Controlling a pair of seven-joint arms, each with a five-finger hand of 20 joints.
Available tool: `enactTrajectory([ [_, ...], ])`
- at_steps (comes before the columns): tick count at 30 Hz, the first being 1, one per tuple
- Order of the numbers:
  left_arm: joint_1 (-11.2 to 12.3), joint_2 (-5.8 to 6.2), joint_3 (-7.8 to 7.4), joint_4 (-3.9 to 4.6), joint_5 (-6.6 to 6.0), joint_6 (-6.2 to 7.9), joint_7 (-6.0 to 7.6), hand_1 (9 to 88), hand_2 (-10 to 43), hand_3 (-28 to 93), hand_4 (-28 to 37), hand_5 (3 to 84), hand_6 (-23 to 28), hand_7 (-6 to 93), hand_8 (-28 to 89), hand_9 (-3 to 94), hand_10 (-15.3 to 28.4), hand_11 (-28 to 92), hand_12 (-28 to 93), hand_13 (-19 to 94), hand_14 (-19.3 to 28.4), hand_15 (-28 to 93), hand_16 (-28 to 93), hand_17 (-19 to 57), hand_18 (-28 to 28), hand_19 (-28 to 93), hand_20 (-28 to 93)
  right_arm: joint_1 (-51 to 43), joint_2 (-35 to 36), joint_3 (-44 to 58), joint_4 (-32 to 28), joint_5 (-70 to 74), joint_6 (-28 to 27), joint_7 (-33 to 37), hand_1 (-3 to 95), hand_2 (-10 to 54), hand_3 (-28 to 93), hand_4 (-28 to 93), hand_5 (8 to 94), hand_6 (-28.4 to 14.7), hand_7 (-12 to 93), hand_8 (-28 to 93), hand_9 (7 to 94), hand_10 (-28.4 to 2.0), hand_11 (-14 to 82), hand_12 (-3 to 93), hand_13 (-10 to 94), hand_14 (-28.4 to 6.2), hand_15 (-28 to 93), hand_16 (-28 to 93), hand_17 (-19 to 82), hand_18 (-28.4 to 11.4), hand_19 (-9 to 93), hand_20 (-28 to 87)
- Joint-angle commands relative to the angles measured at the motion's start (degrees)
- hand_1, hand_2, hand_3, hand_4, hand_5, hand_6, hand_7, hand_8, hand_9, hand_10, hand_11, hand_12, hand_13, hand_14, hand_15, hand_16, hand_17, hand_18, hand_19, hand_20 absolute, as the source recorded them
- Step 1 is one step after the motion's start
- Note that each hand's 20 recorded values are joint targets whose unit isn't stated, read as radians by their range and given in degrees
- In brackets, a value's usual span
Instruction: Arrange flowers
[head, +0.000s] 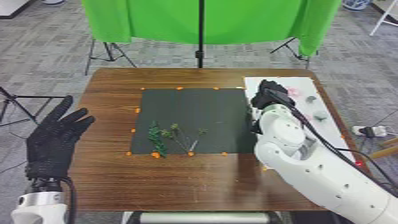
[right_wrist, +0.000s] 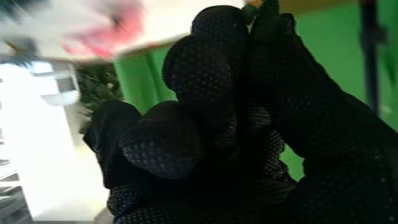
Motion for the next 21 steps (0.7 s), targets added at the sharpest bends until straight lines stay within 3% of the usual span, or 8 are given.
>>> enactTrajectory([
  [1, 1.8, 0.35, -0.94, -0.73, -0.02, 0.87, -0.05, 23.3, 9.7, 75, -24.9, 37.0, 8.8, 8.7, -7, 36.3, 19.5, 27, 14, 26, 26.2, 55, -6, -8.4, 25.2, 49, 22, -2.6, -1.5, 2.5, -9.4, -3.6, -2.0, -1.4, 52.3, -9.5, 83, -24, 90.7, -6.1, 24, 23, 87.9, -11.8, 49.5, 30.3, 81, -10.0, 83, 20, 45, -28.2, 93, 67],
  [8, 1.3, -0.05, -0.86, -0.57, 0.16, 0.44, -0.92, 23.3, 9.7, 75, -24.8, 37.1, 8.8, 8.8, -7, 36.4, 19.5, 27, 14, 26, 26.1, 55, -6, -8.4, 25.2, 49, 22, -5.0, -5.7, 0.0, -11.2, -3.6, -2.7, -0.3, 51.6, -9.5, 83, -23, 91.5, -6.2, 23, 24, 88.8, -11.8, 49.1, 30.3, 82, -9.9, 83, 19, 47, -28.3, 93, 68],
  [14, 0.9, -0.22, -0.56, -0.34, 0.47, 0.28, -1.28, 23.3, 9.6, 75, -24.9, 37.1, 8.9, 8.8, -7, 36.4, 19.5, 27, 14, 26, 26.2, 55, -6, -8.4, 25.2, 49, 22, -5.5, -9.3, -4.0, -6.8, -3.8, -3.0, 1.3, 51.4, -9.5, 83, -23, 91.8, -6.0, 22, 24, 89.1, -11.8, 49.1, 30.2, 82, -9.8, 83, 19, 47, -28.4, 93, 68],
  [17, 0.2, -0.38, -0.33, -0.20, 0.93, -0.22, -2.09, 23.4, 9.7, 75, -24.9, 37.0, 8.8, 8.8, -7, 36.4, 19.5, 27, 14, 26, 26.2, 55, -6, -8.5, 25.3, 49, 22, -6.0, -10.4, -4.5, -4.9, -2.4, -3.5, 3.2, 51.4, -9.5, 83, -23, 91.8, -5.8, 22, 24, 89.1, -11.8, 49.2, 29.8, 82, -9.8, 83, 19, 47, -28.4, 93, 68],
  [21, 0.5, -0.35, -0.58, -0.33, 0.74, -0.01, -1.92, 23.5, 9.7, 75, -24.6, 37.0, 8.8, 8.9, -7, 36.3, 19.5, 27, 14, 26, 26.2, 55, -7, -8.5, 25.2, 49, 22, -7.6, -12.0, -3.7, -3.6, -1.9, -5.7, 3.9, 51.3, -9.5, 82, -24, 91.7, -5.5, 22, 23, 89.1, -11.8, 49.4, 29.4, 82, -9.7, 83, 19, 47, -28.4, 93, 68],
])
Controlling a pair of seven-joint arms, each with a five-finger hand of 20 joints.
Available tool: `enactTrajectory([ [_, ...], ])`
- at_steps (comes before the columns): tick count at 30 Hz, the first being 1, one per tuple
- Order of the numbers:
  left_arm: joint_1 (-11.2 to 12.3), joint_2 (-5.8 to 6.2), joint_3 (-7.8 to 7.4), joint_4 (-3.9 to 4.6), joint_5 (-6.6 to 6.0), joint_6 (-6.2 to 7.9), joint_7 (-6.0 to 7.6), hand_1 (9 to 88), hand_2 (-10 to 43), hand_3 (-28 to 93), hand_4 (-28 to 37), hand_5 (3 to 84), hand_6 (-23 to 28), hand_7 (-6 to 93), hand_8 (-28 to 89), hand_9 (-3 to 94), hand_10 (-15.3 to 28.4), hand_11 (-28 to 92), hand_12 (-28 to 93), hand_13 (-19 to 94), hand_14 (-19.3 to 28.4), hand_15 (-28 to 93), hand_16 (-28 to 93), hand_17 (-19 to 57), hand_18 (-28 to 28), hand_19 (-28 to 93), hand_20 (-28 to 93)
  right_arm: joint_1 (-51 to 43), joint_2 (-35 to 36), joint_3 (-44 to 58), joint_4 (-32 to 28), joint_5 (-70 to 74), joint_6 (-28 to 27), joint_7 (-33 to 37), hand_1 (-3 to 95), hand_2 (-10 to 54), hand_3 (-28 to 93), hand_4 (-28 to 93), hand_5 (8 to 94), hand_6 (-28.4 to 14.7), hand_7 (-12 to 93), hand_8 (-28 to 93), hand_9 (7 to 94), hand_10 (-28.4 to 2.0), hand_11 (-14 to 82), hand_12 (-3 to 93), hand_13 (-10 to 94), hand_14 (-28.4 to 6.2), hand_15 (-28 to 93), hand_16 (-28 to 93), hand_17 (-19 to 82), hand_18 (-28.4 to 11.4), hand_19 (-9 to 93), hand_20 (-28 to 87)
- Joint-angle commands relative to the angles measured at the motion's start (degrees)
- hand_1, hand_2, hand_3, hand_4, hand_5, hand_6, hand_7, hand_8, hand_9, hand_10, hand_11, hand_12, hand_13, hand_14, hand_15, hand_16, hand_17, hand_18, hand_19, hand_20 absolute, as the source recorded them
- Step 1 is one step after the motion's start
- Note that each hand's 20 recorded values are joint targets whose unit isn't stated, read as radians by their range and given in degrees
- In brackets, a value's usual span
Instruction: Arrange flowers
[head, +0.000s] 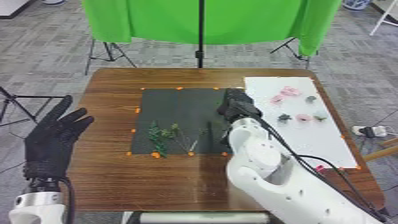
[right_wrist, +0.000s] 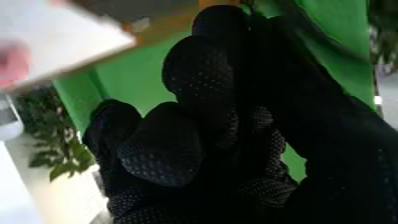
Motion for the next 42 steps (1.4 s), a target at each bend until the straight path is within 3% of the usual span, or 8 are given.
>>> enactTrajectory([
  [1, -0.2, -0.71, 0.10, 0.17, 0.72, -0.33, -1.26, 23.5, 9.7, 75, -24.6, 37.1, 8.8, 8.9, -7, 36.3, 19.5, 27, 14, 26, 26.2, 55, -7, -8.4, 25.2, 49, 22, -2.7, -2.9, -0.3, 3.1, 2.2, -3.0, 3.4, 51.5, -9.5, 82, -24, 91.8, -5.6, 22, 23, 89.1, -11.7, 49.5, 29.2, 83, -9.7, 82, 19, 47, -28.4, 93, 68],
  [12, 0.0, -0.84, 0.07, 0.02, 0.93, -0.30, -1.58, 23.6, 9.6, 75, -24.3, 37.2, 8.9, 8.8, -7, 36.4, 19.5, 27, 14, 26, 26.2, 55, -7, -8.5, 25.2, 49, 22, -3.4, -3.0, -0.4, 4.2, 1.9, -2.7, 5.0, 52.2, -9.5, 78, -24, 91.1, -5.0, 23, 17, 88.2, -11.7, 52.7, 27.6, 83, -9.2, 82, 19, 48, -28.4, 93, 67],
  [13, -0.3, -1.28, 0.00, 0.10, 1.23, -0.71, -2.31, 23.6, 9.7, 75, -24.3, 37.2, 8.9, 8.8, -7, 36.4, 19.5, 27, 14, 26, 26.1, 55, -6, -8.5, 25.2, 49, 22, -3.4, -2.7, -0.6, 4.4, 1.2, -2.5, 4.9, 52.6, -9.5, 77, -24, 90.3, -4.8, 24, 15, 87.5, -11.9, 53.6, 26.9, 82, -9.2, 82, 19, 48, -28.4, 93, 67],
  [20, 0.1, -0.86, 0.24, 0.04, 1.09, -0.43, -1.68, 23.7, 9.7, 75, -24.0, 37.3, 9.0, 8.9, -7, 36.4, 19.5, 27, 14, 26, 26.1, 55, -7, -8.5, 25.2, 49, 22, -2.3, -1.8, -1.0, 5.0, 1.5, -1.8, 5.8, 53.8, -9.5, 74, -26, 88.0, -4.7, 27, 13, 84.8, -12.2, 55.0, 26.9, 81, -9.2, 82, 19, 47, -28.4, 93, 67],
  [28, 0.9, -0.64, -0.18, -0.29, 0.70, 0.02, -0.97, 23.8, 9.7, 75, -23.8, 37.4, 9.0, 8.8, -7, 36.4, 19.5, 27, 14, 26, 26.1, 55, -7, -8.5, 25.2, 49, 22, -6.3, -1.8, 3.9, 0.2, 2.3, -9.6, 4.3, 46.6, -9.5, 70, -25, 78.8, -6.9, 36, 12, 75.4, -16.7, 63.5, 23.5, 72, -14.0, 88, 17, 43, -28.4, 93, 68],
  [34, 1.0, -1.18, -0.75, -0.34, 1.17, 0.00, -2.13, 23.9, 9.7, 75, -23.7, 37.5, 9.0, 8.8, -7, 36.5, 19.5, 27, 14, 26, 26.2, 55, -7, -8.5, 25.2, 49, 22, -6.1, -0.2, 4.3, -1.0, 2.2, -8.6, 2.9, 40.3, -9.5, 74, -26, 76.9, -7.2, 37, 3, 73.2, -18.0, 64.9, 23.1, 70, -15.1, 89, 15, 42, -28.4, 93, 68],
  [38, 0.3, -1.15, 0.07, -0.10, 1.14, -0.34, -2.21, 24.0, 9.6, 75, -23.7, 37.5, 9.1, 8.8, -7, 36.5, 19.6, 27, 14, 26, 26.2, 55, -7, -8.5, 25.2, 49, 22, -6.1, -0.5, 4.2, -0.5, 2.9, -8.6, 2.5, 39.2, -9.5, 74, -26, 76.8, -7.0, 39, -7, 72.6, -18.2, 65.3, 22.8, 70, -15.2, 89, 15, 41, -28.4, 93, 68],
  [42, 0.3, -1.17, 0.11, -0.08, 1.08, -0.32, -2.06, 23.9, 9.6, 75, -23.7, 37.5, 9.1, 8.8, -7, 36.5, 19.5, 27, 14, 26, 26.1, 55, -7, -8.5, 25.2, 49, 22, -5.4, 1.9, 4.8, -2.2, 0.7, -3.9, 0.5, 38.2, -9.5, 74, -25, 76.2, -6.9, 38, -13, 71.6, -18.3, 64.9, 22.6, 69, -15.3, 89, 15, 41, -28.4, 93, 68],
])
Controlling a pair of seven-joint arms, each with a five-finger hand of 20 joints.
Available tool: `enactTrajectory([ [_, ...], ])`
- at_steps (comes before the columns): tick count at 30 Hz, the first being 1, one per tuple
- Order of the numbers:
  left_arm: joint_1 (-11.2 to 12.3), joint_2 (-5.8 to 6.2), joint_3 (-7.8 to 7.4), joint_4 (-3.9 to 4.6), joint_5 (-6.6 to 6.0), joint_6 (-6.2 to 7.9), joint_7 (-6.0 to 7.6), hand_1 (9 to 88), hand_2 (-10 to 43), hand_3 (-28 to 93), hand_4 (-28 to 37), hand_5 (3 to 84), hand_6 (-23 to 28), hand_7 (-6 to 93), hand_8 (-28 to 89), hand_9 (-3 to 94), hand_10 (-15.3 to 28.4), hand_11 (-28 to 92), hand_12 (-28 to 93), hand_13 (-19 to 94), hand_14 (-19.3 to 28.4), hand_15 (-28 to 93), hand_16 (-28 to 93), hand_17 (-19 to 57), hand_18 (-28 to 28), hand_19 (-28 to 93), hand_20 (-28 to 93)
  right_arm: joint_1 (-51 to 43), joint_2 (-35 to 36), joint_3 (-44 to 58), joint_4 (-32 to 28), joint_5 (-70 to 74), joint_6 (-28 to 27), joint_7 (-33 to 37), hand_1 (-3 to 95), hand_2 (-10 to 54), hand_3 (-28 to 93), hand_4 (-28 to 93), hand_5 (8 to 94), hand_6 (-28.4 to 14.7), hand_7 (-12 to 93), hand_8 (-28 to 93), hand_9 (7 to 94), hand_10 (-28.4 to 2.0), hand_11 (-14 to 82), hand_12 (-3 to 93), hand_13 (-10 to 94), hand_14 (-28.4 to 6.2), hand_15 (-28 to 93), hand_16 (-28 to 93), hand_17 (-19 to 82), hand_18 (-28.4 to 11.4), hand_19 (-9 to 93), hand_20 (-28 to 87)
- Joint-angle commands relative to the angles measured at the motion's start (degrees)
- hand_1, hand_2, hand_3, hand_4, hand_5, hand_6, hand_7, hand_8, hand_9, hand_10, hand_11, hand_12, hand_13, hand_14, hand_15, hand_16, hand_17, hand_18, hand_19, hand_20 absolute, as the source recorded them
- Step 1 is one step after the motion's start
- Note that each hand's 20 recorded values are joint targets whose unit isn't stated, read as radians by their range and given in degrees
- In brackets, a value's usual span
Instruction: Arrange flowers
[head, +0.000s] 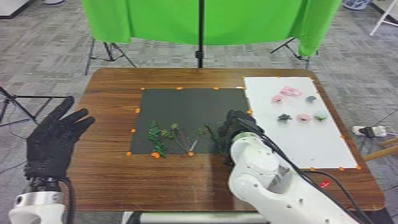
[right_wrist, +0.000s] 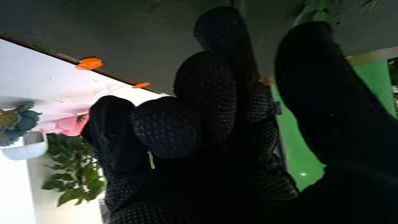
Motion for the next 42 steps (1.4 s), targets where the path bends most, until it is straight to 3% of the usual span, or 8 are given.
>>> enactTrajectory([
  [1, 0.1, -0.66, 0.52, 0.17, 0.42, -0.38, -0.71, 23.9, 9.6, 75, -23.7, 37.5, 9.1, 8.7, -7, 36.5, 19.4, 27, 14, 26, 26.1, 55, -7, -8.5, 25.2, 49, 22, 0.8, 3.7, 1.6, -2.3, -2.4, 5.3, -2.8, 37.9, -9.5, 74, -25, 75.8, -7.0, 36, -14, 70.9, -18.6, 64.0, 22.3, 69, -15.4, 89, 15, 41, -28.4, 93, 68],
  [8, -0.7, -0.32, 0.42, 0.89, -0.25, -0.11, 0.04, 23.9, 9.7, 75, -24.2, 37.4, 9.1, 8.7, -7, 36.2, 19.4, 27, 14, 26, 26.1, 55, -7, -8.6, 25.3, 49, 22, 1.9, 10.9, 7.8, -2.4, -1.6, 8.0, -4.5, 37.2, -9.5, 76, -24, 70.1, -8.2, 22, -12, 65.9, -21.5, 46.9, 16.7, 61, -17.5, 78, 11, 33, -28.4, 93, 51],
  [11, -1.8, 0.16, 0.34, 1.69, -0.69, -0.74, -0.89, 23.3, 9.5, 75, -24.5, 37.1, 8.7, 8.5, -7, 36.0, 19.3, 27, 14, 26, 25.9, 54, -7, -8.5, 25.2, 49, 22, 2.6, 13.2, 9.8, -0.6, 0.7, 7.5, -3.8, 37.3, -9.5, 77, -24, 65.1, -7.7, 19, -12, 62.3, -22.8, 40.1, 15.3, 57, -18.1, 76, 9, 31, -28.4, 93, 45],
  [23, -2.1, 1.72, 1.15, 1.68, -1.90, 0.27, 0.43, 22.7, 9.3, 75, -25.7, 36.7, 8.5, 8.5, -7, 35.7, 19.2, 26, 14, 26, 26.1, 54, -6, -8.6, 25.4, 49, 22, 2.2, 14.4, 9.7, 5.3, 5.2, -2.8, -0.5, 37.3, -9.5, 78, -26, 55.9, -5.4, 17, -12, 57.7, -23.9, 40.7, 16.0, 53, -19.1, 78, 9, 28, -28.4, 93, 45],
  [27, -1.9, 3.64, 1.76, 1.78, -3.41, 1.26, 1.78, 22.9, 9.4, 75, -25.5, 36.7, 8.5, 8.6, -7, 35.7, 19.3, 26, 14, 26, 26.1, 54, -6, -8.6, 25.4, 49, 22, 2.5, 13.8, 8.5, 6.5, 5.0, -3.8, -1.0, 37.6, -9.5, 78, -26, 55.8, -5.1, 18, -12, 57.4, -24.0, 41.2, 16.0, 53, -19.5, 79, 9, 28, -28.4, 93, 46],
  [32, -2.2, 2.88, 1.87, 2.03, -3.22, 0.90, 1.27, 23.1, 9.3, 75, -25.3, 36.7, 8.5, 8.6, -7, 35.8, 19.3, 27, 14, 26, 26.0, 54, -6, -8.6, 25.3, 49, 22, 6.9, 15.4, 0.6, 10.3, 3.7, -0.4, -0.3, 41.1, -9.5, 78, -27, 60.0, -3.2, 20, -13, 61.0, -22.0, 40.1, 15.2, 55, -17.9, 78, 8, 28, -28.4, 93, 46],
  [37, -2.1, 3.37, 2.14, 2.05, -3.51, 1.05, 1.79, 23.1, 9.3, 75, -25.2, 36.7, 8.5, 8.6, -7, 35.8, 19.3, 27, 14, 26, 26.0, 54, -6, -8.6, 25.4, 49, 22, 8.3, 16.9, -3.8, 12.2, -0.5, 6.2, -1.3, 55.2, -9.5, 70, -28, 73.2, -1.2, 24, -1, 82.3, -10.8, 19.5, 31.3, 69, -8.9, 69, 19, 33, -28.4, 93, 49],
  [42, -1.6, 3.98, 2.14, 1.95, -4.20, 1.45, 2.40, 23.1, 9.3, 75, -25.2, 36.7, 8.6, 8.7, -7, 35.7, 19.3, 27, 14, 26, 26.0, 54, -6, -8.6, 25.4, 49, 22, 8.4, 17.8, -3.9, 11.9, -4.1, 11.8, -1.8, 60.0, -9.5, 70, -28, 85.1, -0.2, 23, 4, 92.5, -7.0, 15.0, 34.3, 78, -4.5, 65, 23, 38, -25.9, 93, 53],
])
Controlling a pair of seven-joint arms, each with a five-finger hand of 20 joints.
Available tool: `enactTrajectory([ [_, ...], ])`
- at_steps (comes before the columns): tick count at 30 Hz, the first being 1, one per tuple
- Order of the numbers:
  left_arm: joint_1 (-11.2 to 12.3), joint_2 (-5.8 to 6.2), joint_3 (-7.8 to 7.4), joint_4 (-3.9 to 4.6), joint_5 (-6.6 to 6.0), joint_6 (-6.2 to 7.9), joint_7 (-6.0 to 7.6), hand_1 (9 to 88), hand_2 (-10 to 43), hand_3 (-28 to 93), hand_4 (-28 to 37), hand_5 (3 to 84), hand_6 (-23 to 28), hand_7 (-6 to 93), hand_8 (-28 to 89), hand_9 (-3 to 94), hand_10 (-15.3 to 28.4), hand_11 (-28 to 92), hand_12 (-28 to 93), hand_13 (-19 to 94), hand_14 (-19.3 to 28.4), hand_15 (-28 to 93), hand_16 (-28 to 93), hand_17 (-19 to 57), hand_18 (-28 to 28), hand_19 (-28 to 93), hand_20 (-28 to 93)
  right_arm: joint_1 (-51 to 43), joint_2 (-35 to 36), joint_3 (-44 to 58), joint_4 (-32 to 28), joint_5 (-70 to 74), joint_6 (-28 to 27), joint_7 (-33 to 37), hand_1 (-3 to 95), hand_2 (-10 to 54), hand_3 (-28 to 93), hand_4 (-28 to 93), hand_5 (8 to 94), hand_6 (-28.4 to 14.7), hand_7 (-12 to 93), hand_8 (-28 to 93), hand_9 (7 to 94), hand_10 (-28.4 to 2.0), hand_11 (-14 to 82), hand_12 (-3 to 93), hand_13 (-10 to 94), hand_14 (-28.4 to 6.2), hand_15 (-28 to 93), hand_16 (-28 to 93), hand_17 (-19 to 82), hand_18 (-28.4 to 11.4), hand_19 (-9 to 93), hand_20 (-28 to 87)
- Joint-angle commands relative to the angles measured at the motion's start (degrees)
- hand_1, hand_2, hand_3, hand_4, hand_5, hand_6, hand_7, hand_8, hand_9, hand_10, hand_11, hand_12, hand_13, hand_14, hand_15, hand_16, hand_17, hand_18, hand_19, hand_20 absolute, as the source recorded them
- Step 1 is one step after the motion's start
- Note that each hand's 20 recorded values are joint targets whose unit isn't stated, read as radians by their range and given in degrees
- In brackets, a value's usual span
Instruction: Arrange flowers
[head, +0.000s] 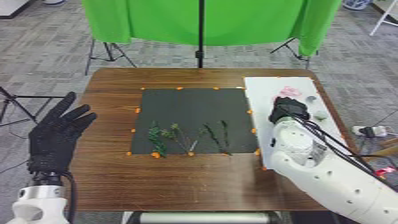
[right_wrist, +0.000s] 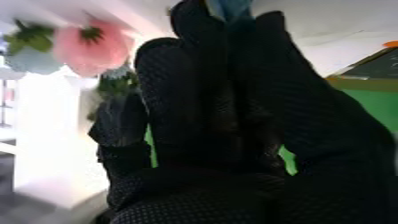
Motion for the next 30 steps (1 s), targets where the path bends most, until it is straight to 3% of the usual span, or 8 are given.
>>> enactTrajectory([
  [1, 0.9, 0.40, 0.14, 0.32, -0.96, 0.80, 0.55, 23.1, 9.3, 75, -25.2, 36.7, 8.6, 8.7, -7, 35.7, 19.3, 27, 14, 26, 26.0, 54, -6, -8.6, 25.4, 49, 22, -2.4, 2.2, 1.3, -0.5, -5.0, 6.4, -0.8, 60.1, -9.5, 70, -28, 85.4, -0.5, 23, 4, 92.8, -6.9, 15.3, 34.2, 79, -4.2, 65, 23, 39, -25.7, 93, 54],
  [9, 1.2, -0.12, -0.41, 0.13, -0.48, 0.80, -0.01, 23.2, 9.4, 74, -25.2, 36.7, 8.6, 8.7, -7, 35.8, 19.3, 27, 14, 26, 26.1, 54, -6, -8.5, 25.3, 49, 22, -1.9, 3.1, 3.4, -4.9, -7.8, 12.5, -2.9, 60.2, -9.5, 73, -28, 87.3, -1.3, 21, 6, 93.6, -7.0, 16.5, 34.4, 80, -3.6, 64, 25, 40, -26.1, 93, 55],
  [11, 1.6, 0.81, -0.11, -0.10, -1.02, 1.21, 0.98, 23.2, 9.4, 74, -25.1, 36.7, 8.5, 8.8, -7, 35.8, 19.3, 27, 14, 26, 26.1, 54, -6, -8.5, 25.3, 49, 22, -1.0, 2.8, 2.5, -6.5, -7.9, 13.8, -4.2, 60.3, -9.5, 73, -28, 87.6, -1.5, 21, 6, 93.7, -7.2, 16.8, 34.5, 81, -3.9, 64, 25, 41, -26.3, 93, 55],
  [14, 0.9, 0.82, -0.17, -0.14, -0.59, 0.95, 0.34, 23.2, 9.4, 74, -25.1, 36.7, 8.6, 8.8, -7, 35.7, 19.4, 27, 14, 26, 26.1, 54, -6, -8.5, 25.3, 49, 22, 0.1, 0.5, 1.1, -8.8, -7.7, 14.4, -6.8, 60.4, -9.5, 74, -28, 87.9, -1.7, 21, 7, 93.7, -7.2, 17.0, 34.4, 81, -3.9, 64, 26, 41, -26.3, 93, 55],
  [19, 1.2, 0.72, -1.47, -0.78, -0.43, 1.34, -0.42, 23.1, 9.5, 74, -25.3, 36.7, 8.6, 8.8, -7, 35.7, 19.3, 27, 14, 26, 26.1, 54, -6, -8.5, 25.3, 49, 22, 2.5, -9.8, -3.4, -10.0, -6.1, 11.1, -15.7, 60.2, -9.5, 74, -28, 88.1, -1.8, 20, 7, 93.7, -7.3, 17.3, 34.5, 81, -3.9, 64, 26, 41, -26.3, 93, 56],
  [24, -1.0, -0.06, -3.97, -1.50, 1.56, 1.10, -2.95, 23.1, 9.5, 74, -25.4, 36.6, 8.6, 8.6, -7, 35.6, 19.3, 27, 14, 26, 26.1, 54, -6, -8.5, 25.4, 49, 22, 3.1, -22.1, -6.6, -7.7, -6.0, 5.0, -25.1, 59.8, -9.5, 74, -28, 87.9, -1.5, 20, 8, 93.7, -7.2, 17.1, 34.8, 81, -3.9, 64, 26, 40, -26.0, 93, 56],
  [28, 0.2, 3.35, -6.42, -3.15, 1.16, 2.75, -1.29, 23.0, 9.5, 74, -25.4, 36.5, 8.6, 8.6, -7, 35.6, 19.4, 27, 14, 26, 26.2, 54, -6, -8.6, 25.4, 49, 22, 4.5, -29.8, -8.9, -2.5, -8.6, 2.1, -32.3, 59.1, -9.5, 75, -28, 87.6, -1.3, 21, 8, 93.7, -6.5, 16.5, 35.3, 80, -3.8, 64, 27, 40, -25.8, 93, 56],
  [30, -0.8, 3.60, -7.01, -3.38, 1.34, 2.91, -1.94, 23.0, 9.5, 74, -25.4, 36.5, 8.5, 8.6, -7, 35.6, 19.3, 27, 14, 26, 26.1, 54, -6, -8.5, 25.4, 49, 22, 6.5, -32.0, -11.2, 0.7, -8.3, 3.3, -33.9, 58.6, -9.5, 75, -28, 87.3, -0.9, 21, 8, 93.7, -6.0, 16.2, 35.4, 80, -4.0, 64, 26, 39, -25.6, 93, 57],
])
